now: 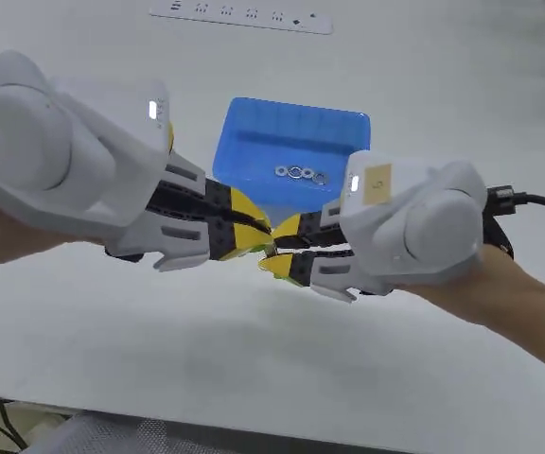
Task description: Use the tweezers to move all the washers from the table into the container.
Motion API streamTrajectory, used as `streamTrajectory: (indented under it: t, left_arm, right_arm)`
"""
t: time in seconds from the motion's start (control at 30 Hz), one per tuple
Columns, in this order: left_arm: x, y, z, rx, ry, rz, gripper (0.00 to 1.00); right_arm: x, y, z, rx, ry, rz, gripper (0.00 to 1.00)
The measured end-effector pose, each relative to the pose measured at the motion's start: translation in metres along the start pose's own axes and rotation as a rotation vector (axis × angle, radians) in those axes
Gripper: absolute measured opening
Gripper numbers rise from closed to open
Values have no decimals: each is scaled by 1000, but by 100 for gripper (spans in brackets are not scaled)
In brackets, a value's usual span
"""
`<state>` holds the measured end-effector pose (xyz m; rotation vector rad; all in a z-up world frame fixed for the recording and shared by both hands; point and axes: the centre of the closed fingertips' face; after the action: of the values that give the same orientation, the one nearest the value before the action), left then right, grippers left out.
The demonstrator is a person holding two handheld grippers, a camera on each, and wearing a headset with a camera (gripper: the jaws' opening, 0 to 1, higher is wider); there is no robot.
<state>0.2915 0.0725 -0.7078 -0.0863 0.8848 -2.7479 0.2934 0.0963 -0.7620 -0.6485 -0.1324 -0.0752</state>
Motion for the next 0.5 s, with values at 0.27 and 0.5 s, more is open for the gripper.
streamTrajectory:
  t: [0.27,0.5]
  left_arm:
    - [-1,1,-5,-16,-1,-7,7]
    - [-3,-1,-8,-16,-7,2,7]
  right_arm:
    - [-2,7,-1,1,21,14,11]
    - [-2,13,2,12,27,20,11]
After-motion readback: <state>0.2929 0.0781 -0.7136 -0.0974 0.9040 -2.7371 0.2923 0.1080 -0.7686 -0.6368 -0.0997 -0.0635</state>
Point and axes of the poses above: the centre of the closed fingertips' face, and the gripper's own axes: y roughly forward along the fingers, x roughly to its right, z roughly out of its top, and after that the axes turned 4 degrees about -z, right-handed
